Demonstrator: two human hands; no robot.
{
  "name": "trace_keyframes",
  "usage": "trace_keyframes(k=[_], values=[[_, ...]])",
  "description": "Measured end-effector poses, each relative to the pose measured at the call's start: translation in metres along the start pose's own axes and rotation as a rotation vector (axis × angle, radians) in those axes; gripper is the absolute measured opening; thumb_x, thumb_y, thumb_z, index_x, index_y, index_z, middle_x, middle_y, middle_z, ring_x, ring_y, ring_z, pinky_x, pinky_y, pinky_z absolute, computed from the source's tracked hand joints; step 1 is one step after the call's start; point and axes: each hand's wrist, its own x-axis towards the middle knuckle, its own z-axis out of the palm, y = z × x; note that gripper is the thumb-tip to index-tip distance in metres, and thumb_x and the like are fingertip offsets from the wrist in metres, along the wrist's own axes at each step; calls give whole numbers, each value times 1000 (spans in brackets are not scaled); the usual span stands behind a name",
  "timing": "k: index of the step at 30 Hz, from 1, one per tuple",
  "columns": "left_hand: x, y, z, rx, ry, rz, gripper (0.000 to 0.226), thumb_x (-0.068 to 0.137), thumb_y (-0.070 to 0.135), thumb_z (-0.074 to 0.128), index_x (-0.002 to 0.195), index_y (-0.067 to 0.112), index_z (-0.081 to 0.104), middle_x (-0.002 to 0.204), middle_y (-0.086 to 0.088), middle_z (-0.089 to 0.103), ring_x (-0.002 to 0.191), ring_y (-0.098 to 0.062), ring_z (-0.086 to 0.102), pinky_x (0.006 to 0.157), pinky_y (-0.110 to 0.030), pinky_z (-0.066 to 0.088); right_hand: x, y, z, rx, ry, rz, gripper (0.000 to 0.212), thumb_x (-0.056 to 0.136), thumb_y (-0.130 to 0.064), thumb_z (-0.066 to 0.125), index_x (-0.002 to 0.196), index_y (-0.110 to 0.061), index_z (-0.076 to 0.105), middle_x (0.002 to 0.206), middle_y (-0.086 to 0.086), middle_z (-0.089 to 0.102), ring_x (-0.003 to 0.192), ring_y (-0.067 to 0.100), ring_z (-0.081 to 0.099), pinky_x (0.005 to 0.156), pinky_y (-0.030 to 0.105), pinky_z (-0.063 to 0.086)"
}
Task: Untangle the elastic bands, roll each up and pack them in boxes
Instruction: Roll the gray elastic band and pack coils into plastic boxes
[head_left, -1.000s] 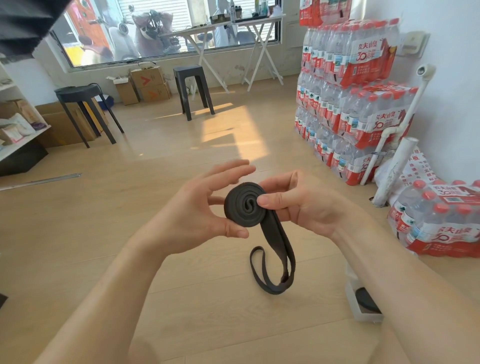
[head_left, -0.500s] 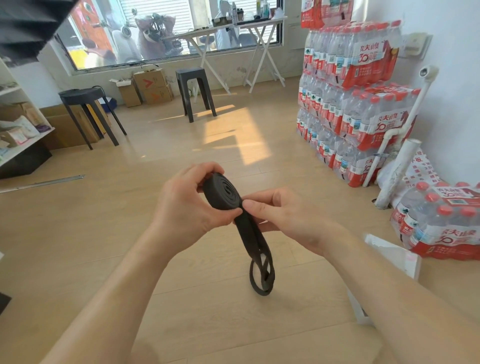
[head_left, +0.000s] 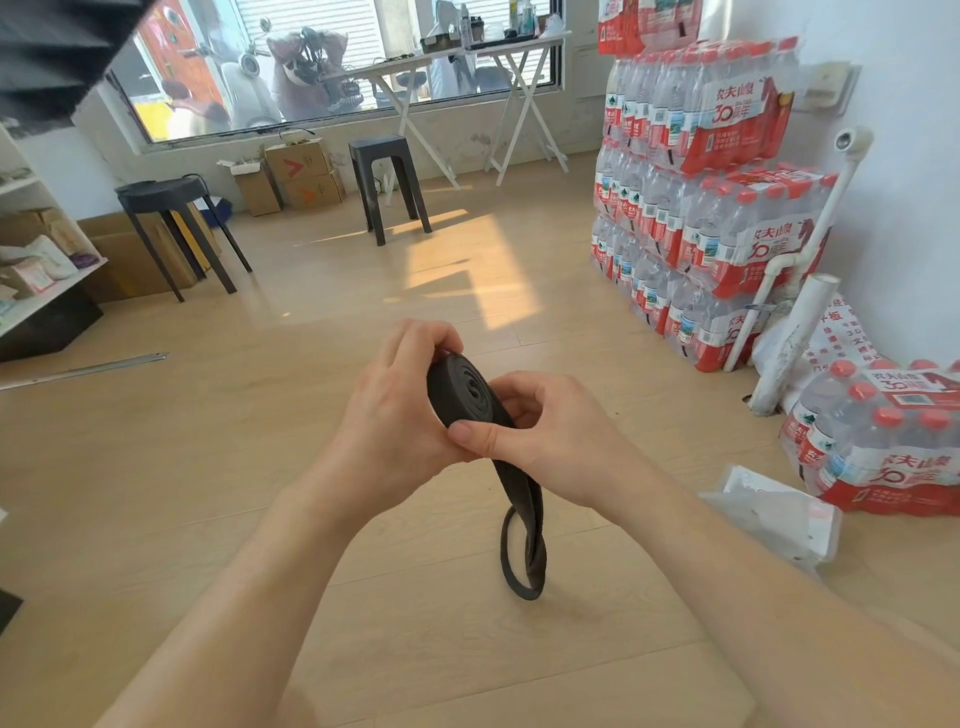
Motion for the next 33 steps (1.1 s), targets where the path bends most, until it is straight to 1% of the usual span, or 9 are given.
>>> trace_keyframes(k=[2, 6, 9, 13, 18, 23, 27, 31, 33], values=[[1, 2, -1, -51, -51, -2, 71, 47, 32, 82, 106, 28, 42, 104, 18, 43, 98, 2, 43, 77, -8, 38, -1, -1, -3, 47, -39, 4, 24, 78, -30, 79, 96, -16, 72, 79, 0, 75, 74, 9, 71, 76, 30, 58], [-1, -1, -11, -260, -188, -76, 71, 57, 16, 87, 112, 31, 46, 112, 16, 48, 112, 2, 47, 99, -20, 43, 1, 2, -15, 4, -48, -21, 29, 78, -27, 79, 104, -18, 72, 89, -1, 75, 85, 13, 71, 85, 37, 57], [-3, -2, -17, -560, -223, -153, 60, 62, 30, 85, 112, 26, 53, 113, 5, 60, 114, -8, 56, 95, -25, 48, 1, 1, -20, -56, -62, -80, 30, 78, -22, 80, 106, -17, 71, 90, -1, 75, 85, 15, 70, 83, 40, 57], [-4, 1, -13, -583, -279, -192, 63, 66, 18, 77, 122, 25, 48, 117, 4, 65, 106, -13, 64, 90, -30, 52, 2, -1, -17, -160, -62, -172, 37, 76, -23, 81, 110, -17, 68, 94, 0, 73, 88, 15, 69, 83, 41, 53], [-4, 2, -13, -468, -155, -171, 69, 56, -3, 84, 113, 28, 61, 107, 6, 69, 103, -3, 64, 95, -22, 49, 2, -3, -17, -79, -51, -127, 50, 68, -14, 86, 113, -20, 64, 94, -5, 75, 85, 6, 70, 81, 27, 56], [-5, 5, -13, -524, -29, -180, 65, 45, 16, 85, 106, 28, 65, 103, 5, 71, 103, -9, 66, 93, -25, 51, 4, -1, -14, -67, -72, -43, 44, 75, -11, 80, 109, -27, 58, 89, 0, 74, 81, 12, 71, 83, 40, 58], [-4, 7, -13, -570, 2, -206, 65, 43, 17, 84, 106, 24, 66, 103, 3, 72, 101, -12, 67, 94, -29, 51, 4, -1, -10, -130, -59, -29, 32, 82, -9, 66, 107, -28, 60, 85, 0, 73, 83, 12, 70, 84, 39, 56], [-3, 8, -12, -577, 33, -213, 64, 45, 17, 84, 106, 22, 66, 101, 1, 72, 98, -13, 68, 93, -29, 52, 3, -2, -6, -280, 11, -109, 35, 84, -7, 53, 113, -26, 59, 76, -12, 63, 68, 1, 62, 63, 15, 45], [-3, 8, -12, -578, 45, -216, 64, 45, 18, 85, 106, 22, 66, 100, 0, 72, 98, -13, 68, 93, -30, 52, 4, 0, -6, -365, 42, -201, 38, 85, -6, 51, 117, -24, 58, 77, -14, 60, 67, 0, 55, 60, 13, 39]])
